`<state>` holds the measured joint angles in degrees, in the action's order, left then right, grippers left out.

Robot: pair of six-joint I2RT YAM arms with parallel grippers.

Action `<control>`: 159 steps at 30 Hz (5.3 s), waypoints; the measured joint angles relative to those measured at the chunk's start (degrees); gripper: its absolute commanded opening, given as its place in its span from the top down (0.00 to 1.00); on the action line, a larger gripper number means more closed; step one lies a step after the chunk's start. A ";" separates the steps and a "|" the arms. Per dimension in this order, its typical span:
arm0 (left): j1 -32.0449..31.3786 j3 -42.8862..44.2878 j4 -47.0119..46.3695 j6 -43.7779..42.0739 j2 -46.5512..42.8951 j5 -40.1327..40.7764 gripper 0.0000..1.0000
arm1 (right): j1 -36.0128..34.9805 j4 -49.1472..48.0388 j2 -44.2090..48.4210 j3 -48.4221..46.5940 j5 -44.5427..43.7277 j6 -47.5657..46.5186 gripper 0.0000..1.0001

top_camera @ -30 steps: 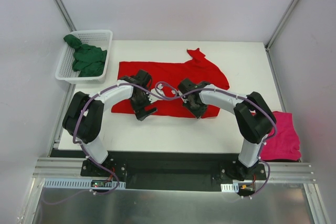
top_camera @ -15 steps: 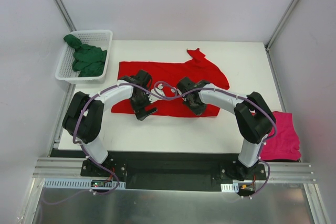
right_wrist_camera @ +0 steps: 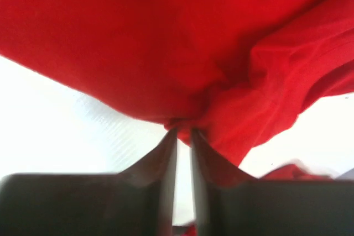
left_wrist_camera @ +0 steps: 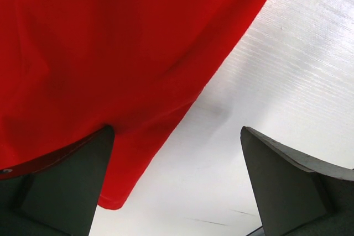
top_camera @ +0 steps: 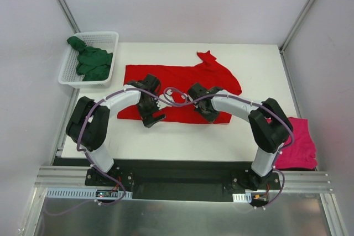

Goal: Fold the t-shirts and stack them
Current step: Fold the flattened tshirt in 1/3 of the way

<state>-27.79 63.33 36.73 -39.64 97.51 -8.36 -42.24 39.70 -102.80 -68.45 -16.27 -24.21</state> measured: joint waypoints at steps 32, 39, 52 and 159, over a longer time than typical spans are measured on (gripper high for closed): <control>0.17 -0.11 -0.59 0.37 2.38 5.86 0.01 | 3.28 0.17 7.15 2.05 6.75 -0.50 0.68; 1.31 1.22 -0.22 1.77 4.81 8.46 0.01 | 2.89 -0.13 4.02 1.70 8.96 -0.76 0.59; 2.01 1.66 0.55 3.87 5.35 8.68 0.01 | 1.44 -0.46 0.59 -1.62 8.52 -0.22 0.60; 4.24 -5.42 -2.82 1.51 -0.61 11.93 0.01 | 0.02 1.03 5.57 9.77 -5.75 -7.85 0.99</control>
<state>-23.55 57.91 33.91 -38.13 96.90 3.57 -42.22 40.73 -97.23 -58.67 -22.02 -32.05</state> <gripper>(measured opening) 0.993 0.023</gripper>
